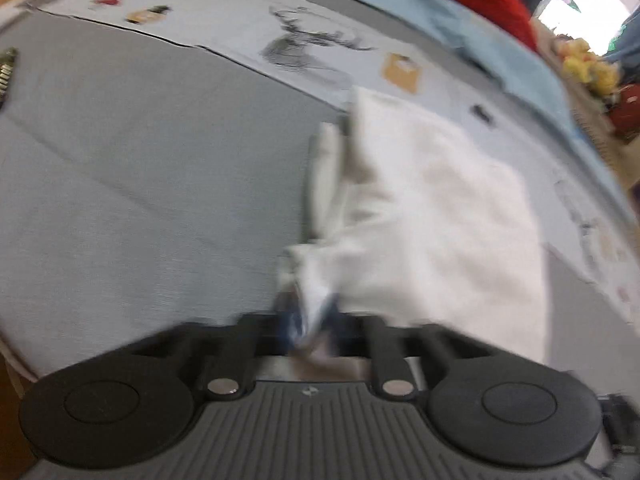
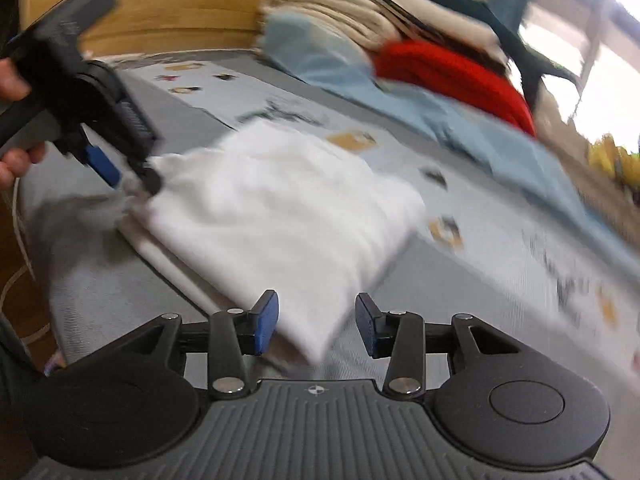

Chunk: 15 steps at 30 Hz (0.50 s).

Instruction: Fold small clothes

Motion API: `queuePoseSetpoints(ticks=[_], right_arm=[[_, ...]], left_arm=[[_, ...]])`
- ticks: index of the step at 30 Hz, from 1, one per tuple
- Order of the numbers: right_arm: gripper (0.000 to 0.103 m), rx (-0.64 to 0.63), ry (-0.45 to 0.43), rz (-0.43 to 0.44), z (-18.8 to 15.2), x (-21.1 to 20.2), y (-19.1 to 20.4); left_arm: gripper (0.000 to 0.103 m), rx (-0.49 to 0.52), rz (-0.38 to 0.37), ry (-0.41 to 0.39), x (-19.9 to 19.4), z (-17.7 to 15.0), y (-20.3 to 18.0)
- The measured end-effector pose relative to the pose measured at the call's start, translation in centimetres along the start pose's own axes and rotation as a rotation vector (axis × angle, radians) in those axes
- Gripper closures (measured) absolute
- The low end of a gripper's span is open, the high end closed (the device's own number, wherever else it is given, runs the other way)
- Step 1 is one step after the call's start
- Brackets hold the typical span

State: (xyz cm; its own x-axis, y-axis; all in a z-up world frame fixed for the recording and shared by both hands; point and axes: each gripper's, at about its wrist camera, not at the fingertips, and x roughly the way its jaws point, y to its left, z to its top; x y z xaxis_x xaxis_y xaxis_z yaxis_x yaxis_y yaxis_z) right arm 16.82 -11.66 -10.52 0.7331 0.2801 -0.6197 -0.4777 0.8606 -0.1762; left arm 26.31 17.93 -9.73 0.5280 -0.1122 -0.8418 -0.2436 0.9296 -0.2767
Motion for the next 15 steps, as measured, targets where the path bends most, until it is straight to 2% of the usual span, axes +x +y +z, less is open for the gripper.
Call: queuePoseSetpoints(ticks=[1, 5, 6, 11, 12, 14, 15], right_arm=[[0.059, 0.046, 0.008, 0.003, -0.4, 0.3, -0.7], [0.059, 0.189, 0.004, 0.022, -0.6, 0.9, -2.7], [0.059, 0.205, 0.0, 0.023, -0.6, 0.8, -3.0], [0.059, 0.234, -0.022, 0.013, -0.3, 0.9, -3.9], [0.059, 0.247, -0.018, 0.02, -0.3, 1.1, -4.1], [0.059, 0.284, -0.011, 0.04, -0.1, 1.5, -4.6], [0.059, 0.316, -0.007, 0.056, 0.0, 1.7, -5.0]], left_arm=[[0.097, -0.001, 0.003, -0.03, -0.4, -0.1, -0.3], [0.098, -0.017, -0.079, -0.108, -3.6, -0.8, -0.3], [0.098, -0.003, -0.068, -0.117, -4.0, -1.2, -0.1], [0.097, -0.041, -0.012, 0.033, -0.7, -2.0, 2.5], [0.095, -0.041, -0.016, 0.034, -0.5, -1.8, 2.7], [0.084, -0.048, -0.005, 0.047, -0.3, -1.7, 2.9], [0.07, -0.065, 0.009, 0.047, -0.4, -1.8, 3.0]])
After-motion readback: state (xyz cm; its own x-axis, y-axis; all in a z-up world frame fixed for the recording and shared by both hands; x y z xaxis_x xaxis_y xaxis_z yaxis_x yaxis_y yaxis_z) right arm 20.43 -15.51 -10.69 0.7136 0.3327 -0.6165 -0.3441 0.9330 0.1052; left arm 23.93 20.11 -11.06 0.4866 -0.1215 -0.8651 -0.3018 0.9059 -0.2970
